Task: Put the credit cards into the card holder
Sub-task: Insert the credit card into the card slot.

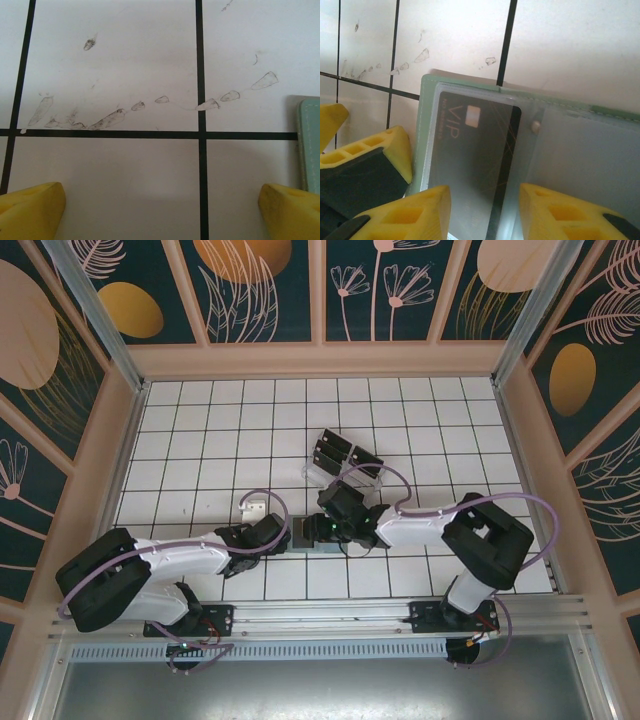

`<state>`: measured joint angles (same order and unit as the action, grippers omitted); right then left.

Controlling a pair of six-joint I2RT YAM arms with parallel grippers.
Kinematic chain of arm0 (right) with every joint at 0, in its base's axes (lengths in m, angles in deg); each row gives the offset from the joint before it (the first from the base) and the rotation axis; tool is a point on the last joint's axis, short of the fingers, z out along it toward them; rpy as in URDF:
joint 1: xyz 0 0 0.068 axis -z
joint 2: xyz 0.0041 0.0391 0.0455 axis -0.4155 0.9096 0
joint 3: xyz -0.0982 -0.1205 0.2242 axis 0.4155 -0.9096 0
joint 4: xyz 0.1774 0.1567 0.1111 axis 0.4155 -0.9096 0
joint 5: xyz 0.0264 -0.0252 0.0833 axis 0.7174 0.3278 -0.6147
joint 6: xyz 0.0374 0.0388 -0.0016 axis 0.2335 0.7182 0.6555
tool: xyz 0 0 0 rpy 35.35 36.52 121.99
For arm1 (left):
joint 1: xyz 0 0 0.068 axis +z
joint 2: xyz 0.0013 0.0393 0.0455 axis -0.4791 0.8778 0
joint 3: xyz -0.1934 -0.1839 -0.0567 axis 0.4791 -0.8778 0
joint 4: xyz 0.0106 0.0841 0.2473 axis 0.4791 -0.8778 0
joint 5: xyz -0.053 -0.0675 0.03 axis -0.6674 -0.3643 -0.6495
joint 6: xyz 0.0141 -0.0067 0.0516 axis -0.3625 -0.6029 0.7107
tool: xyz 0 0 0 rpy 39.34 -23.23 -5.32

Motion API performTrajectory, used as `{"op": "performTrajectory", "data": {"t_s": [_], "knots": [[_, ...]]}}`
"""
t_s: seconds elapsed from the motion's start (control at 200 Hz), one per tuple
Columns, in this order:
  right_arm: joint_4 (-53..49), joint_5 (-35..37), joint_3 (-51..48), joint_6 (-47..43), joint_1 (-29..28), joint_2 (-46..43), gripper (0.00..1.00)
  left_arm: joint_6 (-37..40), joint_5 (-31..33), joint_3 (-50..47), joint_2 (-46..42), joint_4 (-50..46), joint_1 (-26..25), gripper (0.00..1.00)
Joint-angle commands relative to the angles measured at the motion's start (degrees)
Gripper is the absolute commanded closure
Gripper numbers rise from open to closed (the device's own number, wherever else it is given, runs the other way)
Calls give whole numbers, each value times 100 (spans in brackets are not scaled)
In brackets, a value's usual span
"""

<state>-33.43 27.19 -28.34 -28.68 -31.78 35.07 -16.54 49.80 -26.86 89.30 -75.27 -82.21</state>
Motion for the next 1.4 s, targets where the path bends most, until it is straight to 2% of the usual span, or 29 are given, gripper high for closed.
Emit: {"op": "performTrajectory", "data": {"t_s": [0.0, 0.535, 0.976, 1.396], "knots": [[165, -91, 203, -105, 33, 121, 60, -96, -31, -95, 102, 68, 26, 2], [220, -279, 450, -142, 17, 392, 62, -82, -128, -131, 236, 238, 24, 1], [-138, 73, 128, -138, 147, -270, 60, -52, -155, -117, 268, 286, 22, 1], [95, -103, 74, -94, 156, 168, 60, -48, -172, -149, 255, 326, 25, 1]]}}
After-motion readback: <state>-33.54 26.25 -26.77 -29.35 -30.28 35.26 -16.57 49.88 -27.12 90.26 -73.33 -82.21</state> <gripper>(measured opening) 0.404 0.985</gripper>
